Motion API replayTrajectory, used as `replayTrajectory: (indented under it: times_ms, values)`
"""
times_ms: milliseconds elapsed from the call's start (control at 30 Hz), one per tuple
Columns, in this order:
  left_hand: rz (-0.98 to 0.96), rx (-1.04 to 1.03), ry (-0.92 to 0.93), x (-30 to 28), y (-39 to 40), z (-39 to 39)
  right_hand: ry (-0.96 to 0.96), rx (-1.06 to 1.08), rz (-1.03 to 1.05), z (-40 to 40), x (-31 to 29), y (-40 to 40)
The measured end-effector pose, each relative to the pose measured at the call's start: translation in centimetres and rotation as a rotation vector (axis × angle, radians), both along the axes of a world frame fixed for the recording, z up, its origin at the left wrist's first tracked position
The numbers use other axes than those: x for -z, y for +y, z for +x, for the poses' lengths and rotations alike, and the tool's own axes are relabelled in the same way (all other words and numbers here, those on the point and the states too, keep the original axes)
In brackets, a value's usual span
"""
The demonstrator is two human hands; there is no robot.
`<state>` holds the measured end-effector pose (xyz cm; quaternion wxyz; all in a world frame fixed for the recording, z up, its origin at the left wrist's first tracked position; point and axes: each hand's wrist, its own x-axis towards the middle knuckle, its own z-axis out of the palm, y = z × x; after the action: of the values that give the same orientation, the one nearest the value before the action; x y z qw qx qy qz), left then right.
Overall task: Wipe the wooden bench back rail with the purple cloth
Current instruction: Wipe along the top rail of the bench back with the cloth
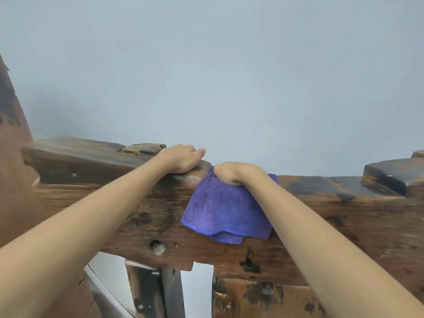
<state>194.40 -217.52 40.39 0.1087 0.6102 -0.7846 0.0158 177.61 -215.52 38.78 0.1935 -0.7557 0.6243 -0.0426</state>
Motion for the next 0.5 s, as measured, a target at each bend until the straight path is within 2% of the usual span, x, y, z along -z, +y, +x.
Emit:
replayTrajectory:
  times_ms: [167, 333, 400, 500]
  values:
    - [-0.032, -0.037, -0.043, 0.3, 0.4, -0.1, 0.021, -0.037, -0.007, 0.2, 0.1, -0.2]
    - [-0.111, -0.003, -0.074, 0.1, 0.1, -0.7, 0.086, -0.161, -0.308, -1.5, 2.4, 2.8]
    - [-0.191, 0.026, -0.063, 0.4, 0.2, -1.2, 0.067, -0.163, -0.299, -1.7, 2.6, 2.7]
    - [-0.221, 0.026, 0.013, 0.5, 0.8, -1.9, 0.015, -0.120, -0.152, -1.2, 1.3, 0.9]
